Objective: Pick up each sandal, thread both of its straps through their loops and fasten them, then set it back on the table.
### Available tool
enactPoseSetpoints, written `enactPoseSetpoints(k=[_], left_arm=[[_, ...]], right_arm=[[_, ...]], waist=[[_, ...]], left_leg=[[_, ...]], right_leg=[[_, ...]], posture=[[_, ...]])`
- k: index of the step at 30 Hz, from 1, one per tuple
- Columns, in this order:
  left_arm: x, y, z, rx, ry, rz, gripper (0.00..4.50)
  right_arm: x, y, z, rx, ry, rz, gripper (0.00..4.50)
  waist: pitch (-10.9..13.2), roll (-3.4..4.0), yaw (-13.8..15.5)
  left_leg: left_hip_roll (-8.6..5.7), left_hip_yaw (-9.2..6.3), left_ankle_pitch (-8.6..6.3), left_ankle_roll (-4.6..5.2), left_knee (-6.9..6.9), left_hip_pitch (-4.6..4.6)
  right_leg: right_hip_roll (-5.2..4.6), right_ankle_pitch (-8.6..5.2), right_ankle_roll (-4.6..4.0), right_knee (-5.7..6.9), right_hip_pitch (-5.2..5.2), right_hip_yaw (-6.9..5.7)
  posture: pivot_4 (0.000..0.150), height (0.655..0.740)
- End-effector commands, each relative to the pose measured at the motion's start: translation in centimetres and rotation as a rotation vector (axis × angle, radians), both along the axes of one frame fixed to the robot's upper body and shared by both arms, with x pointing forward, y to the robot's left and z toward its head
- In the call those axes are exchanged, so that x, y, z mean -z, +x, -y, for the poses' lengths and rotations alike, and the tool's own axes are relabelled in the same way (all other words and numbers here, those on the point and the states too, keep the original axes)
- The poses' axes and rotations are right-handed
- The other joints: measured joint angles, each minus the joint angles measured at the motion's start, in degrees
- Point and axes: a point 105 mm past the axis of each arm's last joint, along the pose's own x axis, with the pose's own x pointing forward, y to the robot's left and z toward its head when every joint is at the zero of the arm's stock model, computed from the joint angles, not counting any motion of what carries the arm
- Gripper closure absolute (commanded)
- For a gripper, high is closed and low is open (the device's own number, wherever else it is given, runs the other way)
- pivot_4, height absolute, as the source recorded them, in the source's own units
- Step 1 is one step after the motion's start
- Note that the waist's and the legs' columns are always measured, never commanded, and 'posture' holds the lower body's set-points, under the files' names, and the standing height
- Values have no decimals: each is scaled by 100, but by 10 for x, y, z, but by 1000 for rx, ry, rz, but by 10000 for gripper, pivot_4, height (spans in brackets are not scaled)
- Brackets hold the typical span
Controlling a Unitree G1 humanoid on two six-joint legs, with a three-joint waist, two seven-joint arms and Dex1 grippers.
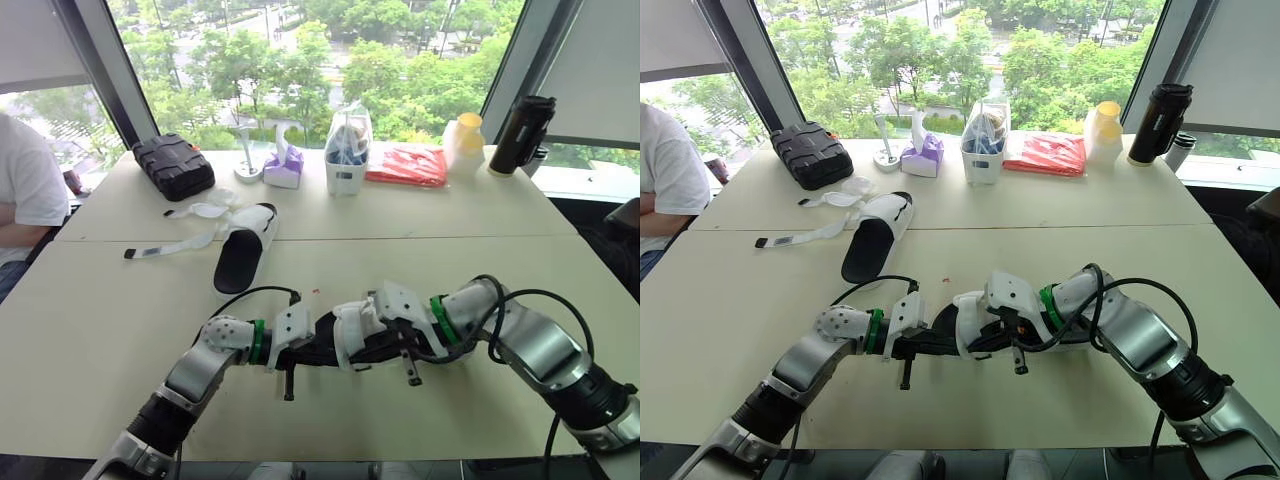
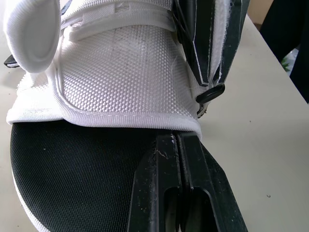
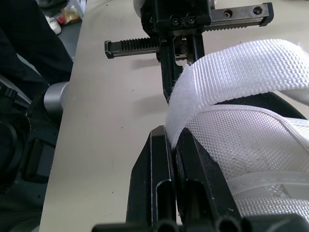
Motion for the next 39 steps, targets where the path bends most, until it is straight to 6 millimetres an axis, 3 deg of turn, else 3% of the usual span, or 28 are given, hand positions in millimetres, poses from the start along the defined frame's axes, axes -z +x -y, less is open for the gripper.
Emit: enactPoseSetpoints(k=[1,2,5,11,16,21,27,33,39], left_arm=[[46,-19,-5,15,144,-141,45000],[46,-19,-5,15,144,-141,45000],[46,-20,-4,17,142,-141,45000],[46,-20,-1,20,139,-139,45000],[47,-20,-2,17,140,-141,45000],[48,-20,-2,16,140,-144,45000],[47,-19,-2,16,137,-147,45000],[47,-17,-4,9,139,-148,45000],[48,-17,-5,8,141,-149,45000]], right_arm=[[3,0,3,-2,-26,26,44646],[2,1,3,2,-22,32,44646],[0,3,5,14,-19,38,36556],[-19,2,16,50,-2,37,6682],[-39,-8,35,98,7,10,6682],[-45,-21,45,157,41,-75,6682],[-17,-33,51,244,31,-187,6682],[3,-42,39,276,58,-235,6682],[4,-36,30,313,108,-212,6682]], waist=[[0,0,0],[0,0,0],[0,0,0],[2,0,1],[3,-1,18],[3,-1,25],[6,-6,55],[8,-3,58],[9,-2,61]], left_leg=[[0,0,0,0,0,0],[0,0,0,0,0,0],[0,0,0,0,0,0],[0,-1,0,0,0,1],[0,0,-1,0,0,-3],[0,0,-5,1,-1,-6],[0,4,-6,3,0,-9],[1,4,-6,3,-1,-12],[1,4,-6,2,-1,-12]], right_leg=[[0,0,0,0,0,0],[0,0,0,0,1,0],[0,0,0,0,0,0],[0,0,0,0,1,0],[-3,-2,1,-2,5,0],[-4,-7,8,-2,7,0],[-8,-10,11,-4,6,0],[-8,-14,16,-4,3,0],[-8,-15,18,-4,2,0]], posture=[[1500,7400],[1500,7400],[1500,7400],[1500,7400],[1500,7400],[1500,7400],[1500,7400],[1500,7400],[1500,7400]])
